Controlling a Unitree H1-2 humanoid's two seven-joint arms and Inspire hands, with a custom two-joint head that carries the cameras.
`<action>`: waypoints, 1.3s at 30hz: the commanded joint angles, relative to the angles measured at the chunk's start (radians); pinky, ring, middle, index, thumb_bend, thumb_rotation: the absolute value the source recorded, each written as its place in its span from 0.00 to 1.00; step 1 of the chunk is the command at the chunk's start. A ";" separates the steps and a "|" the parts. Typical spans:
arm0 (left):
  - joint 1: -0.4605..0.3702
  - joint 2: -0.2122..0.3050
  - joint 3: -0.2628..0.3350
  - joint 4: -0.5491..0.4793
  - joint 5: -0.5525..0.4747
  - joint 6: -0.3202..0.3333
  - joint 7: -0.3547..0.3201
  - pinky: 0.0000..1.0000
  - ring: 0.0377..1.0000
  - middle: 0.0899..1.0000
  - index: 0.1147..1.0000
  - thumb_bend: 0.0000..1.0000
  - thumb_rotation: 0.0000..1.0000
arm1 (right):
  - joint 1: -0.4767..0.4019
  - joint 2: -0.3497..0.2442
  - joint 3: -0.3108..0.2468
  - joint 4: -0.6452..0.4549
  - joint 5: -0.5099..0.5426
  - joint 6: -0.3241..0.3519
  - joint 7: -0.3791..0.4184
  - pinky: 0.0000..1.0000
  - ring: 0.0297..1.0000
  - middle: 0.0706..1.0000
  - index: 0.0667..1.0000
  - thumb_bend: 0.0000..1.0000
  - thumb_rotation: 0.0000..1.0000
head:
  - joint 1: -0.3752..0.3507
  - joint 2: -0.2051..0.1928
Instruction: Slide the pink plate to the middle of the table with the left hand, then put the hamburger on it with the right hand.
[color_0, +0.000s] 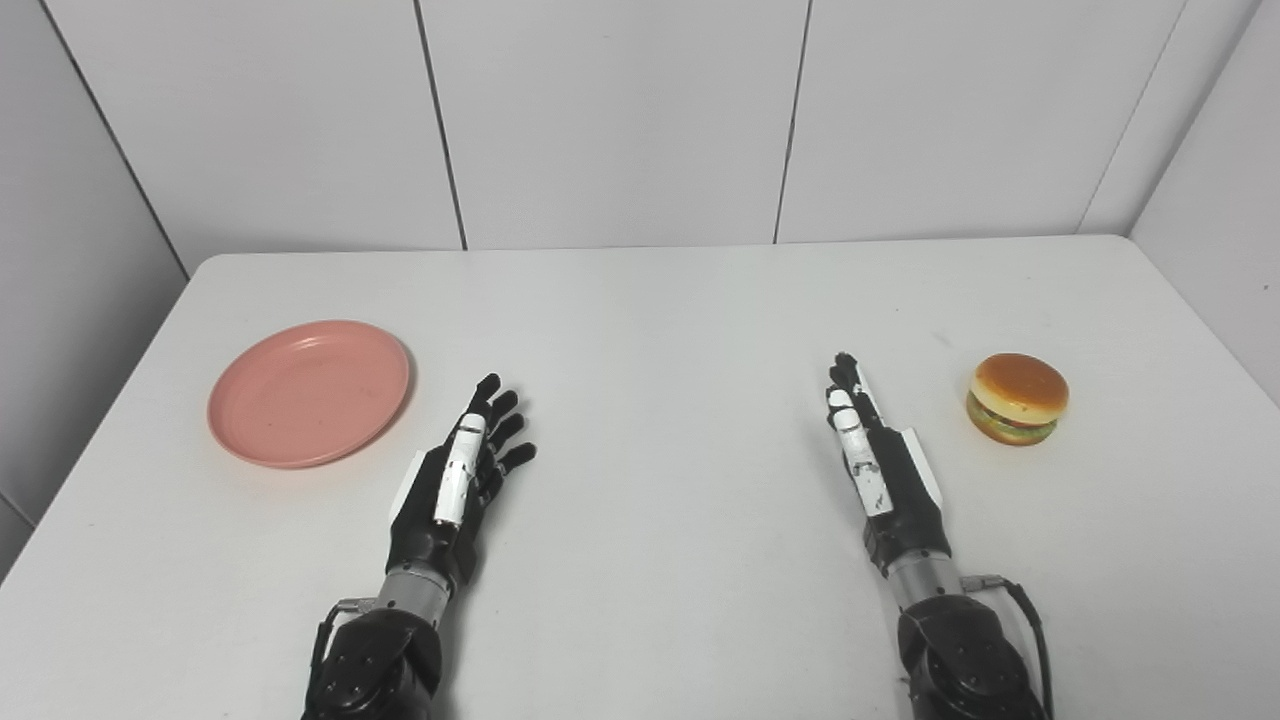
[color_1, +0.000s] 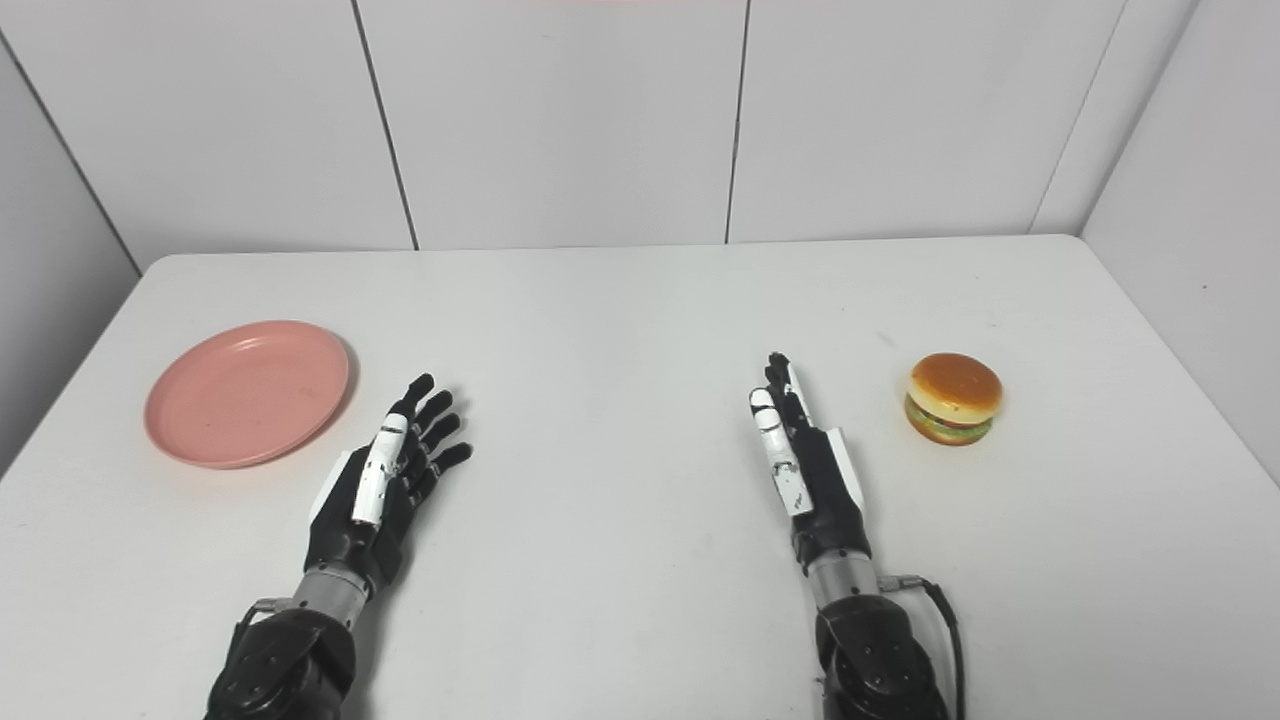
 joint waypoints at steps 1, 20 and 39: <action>-0.023 0.005 -0.007 -0.005 0.007 -0.022 -0.005 0.98 0.95 0.95 0.94 0.37 1.00 | 0.000 0.003 0.002 0.021 -0.011 -0.011 -0.005 0.99 0.98 0.99 0.99 0.24 1.00 | 0.000 0.000; -0.022 0.002 -0.008 -0.012 0.010 -0.014 0.001 0.97 0.95 0.95 0.94 0.38 1.00 | 0.002 0.008 -0.003 0.021 0.003 -0.009 0.000 1.00 0.98 0.99 1.00 0.24 1.00 | -0.001 -0.001; -0.021 -0.011 -0.015 0.025 0.011 -0.054 -0.001 0.97 0.95 0.95 0.94 0.36 1.00 | 0.005 -0.016 0.000 0.051 -0.008 -0.039 0.007 1.00 0.98 0.99 1.00 0.26 1.00 | 0.063 -0.045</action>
